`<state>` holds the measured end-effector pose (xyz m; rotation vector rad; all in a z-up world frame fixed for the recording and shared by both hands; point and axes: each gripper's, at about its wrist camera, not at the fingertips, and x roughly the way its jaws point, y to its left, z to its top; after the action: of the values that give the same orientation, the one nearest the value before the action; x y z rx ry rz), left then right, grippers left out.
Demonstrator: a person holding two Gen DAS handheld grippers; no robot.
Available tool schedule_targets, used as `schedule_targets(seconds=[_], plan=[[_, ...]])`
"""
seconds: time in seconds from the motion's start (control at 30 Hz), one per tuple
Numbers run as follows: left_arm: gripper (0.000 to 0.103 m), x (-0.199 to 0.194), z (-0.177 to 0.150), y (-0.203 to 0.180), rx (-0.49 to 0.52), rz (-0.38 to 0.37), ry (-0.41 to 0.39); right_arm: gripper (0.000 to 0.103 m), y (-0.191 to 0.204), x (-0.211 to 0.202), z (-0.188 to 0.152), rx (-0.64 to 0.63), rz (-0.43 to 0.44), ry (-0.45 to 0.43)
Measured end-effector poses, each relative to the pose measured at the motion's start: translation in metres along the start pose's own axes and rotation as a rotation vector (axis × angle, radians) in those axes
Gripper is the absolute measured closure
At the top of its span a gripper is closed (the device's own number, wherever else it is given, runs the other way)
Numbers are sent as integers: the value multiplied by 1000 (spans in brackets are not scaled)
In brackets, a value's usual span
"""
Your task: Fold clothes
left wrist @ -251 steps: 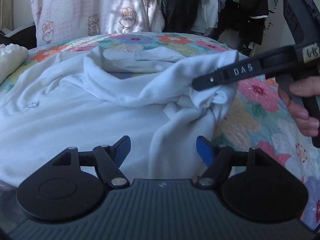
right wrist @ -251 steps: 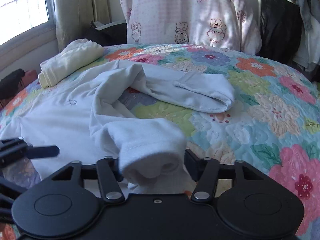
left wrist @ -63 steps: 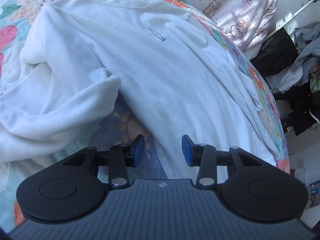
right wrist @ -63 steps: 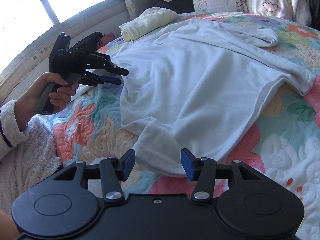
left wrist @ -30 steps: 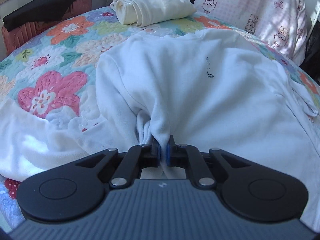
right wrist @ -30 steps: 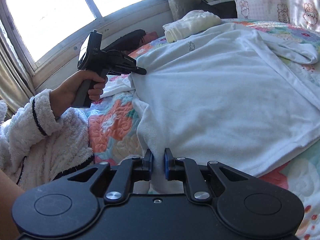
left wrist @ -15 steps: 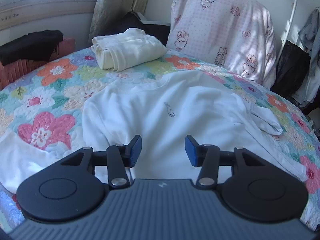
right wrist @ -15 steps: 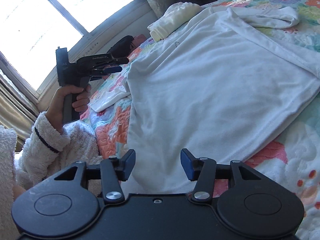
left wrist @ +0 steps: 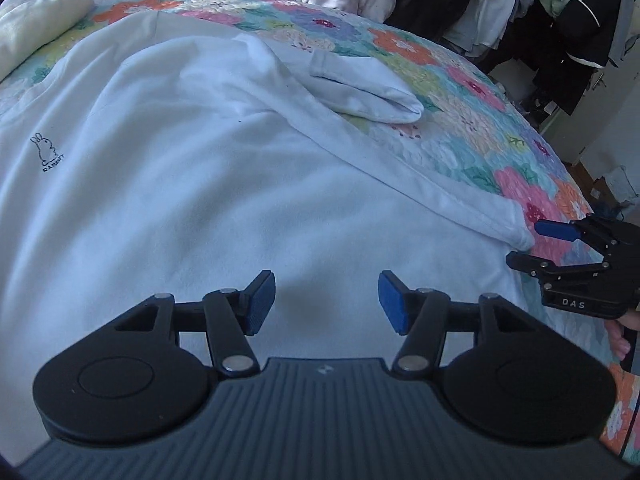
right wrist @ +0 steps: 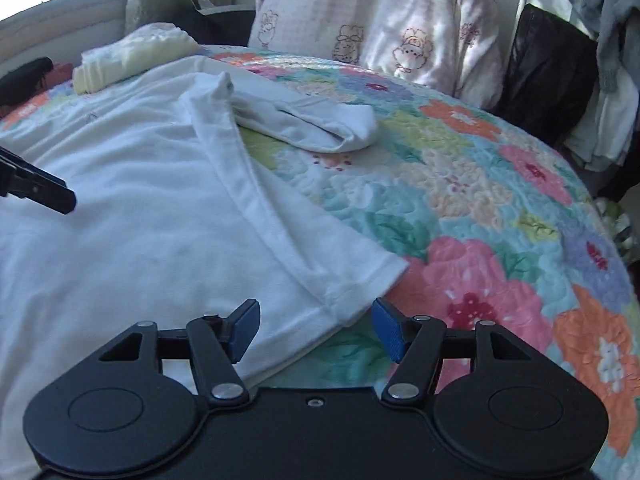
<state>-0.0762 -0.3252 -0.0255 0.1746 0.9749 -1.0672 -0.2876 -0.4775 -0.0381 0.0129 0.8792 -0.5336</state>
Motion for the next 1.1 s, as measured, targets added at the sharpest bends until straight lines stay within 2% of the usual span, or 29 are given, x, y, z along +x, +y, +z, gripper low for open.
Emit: schedule_targets(seconds=[0.1, 0.17, 0.27, 0.37, 0.43, 0.47, 0.53, 0.63, 0.67, 0.8, 0.83, 0.93, 1.03, 1.1], plan=[[47, 23, 10, 12, -47, -30, 13, 36, -2, 26, 9, -58, 4, 4], [47, 30, 13, 16, -68, -38, 8, 38, -4, 35, 14, -54, 10, -19], [47, 25, 13, 20, -84, -54, -11, 83, -22, 35, 25, 65, 69, -56], [47, 19, 12, 26, -95, -44, -22, 84, -51, 27, 34, 252, 104, -116], [47, 17, 12, 33, -116, -43, -25, 84, -74, 28, 35, 384, 109, -115], [47, 16, 11, 36, -127, -45, -26, 84, -86, 30, 35, 456, 108, -102], [47, 15, 9, 41, -144, -52, -25, 84, -99, 39, 32, 539, 53, -44], [47, 11, 7, 44, -135, -43, -24, 83, -108, 49, 21, 645, 66, 13], [47, 9, 6, 44, -126, -33, -25, 82, -105, 47, 23, 636, 49, 23], [47, 1, 9, 50, -120, -7, -37, 69, -93, 31, 42, 510, -92, 35], [47, -1, 11, 52, -125, -4, -44, 69, -92, 25, 50, 485, -98, 41], [47, -8, 16, 60, -140, 3, -64, 66, -106, 1, 81, 459, -29, 42], [47, -20, 22, 68, -135, 8, -101, 50, -112, -19, 121, 419, 68, 51], [46, -27, 24, 74, -129, 42, -127, 38, -115, -16, 145, 453, 162, 69]])
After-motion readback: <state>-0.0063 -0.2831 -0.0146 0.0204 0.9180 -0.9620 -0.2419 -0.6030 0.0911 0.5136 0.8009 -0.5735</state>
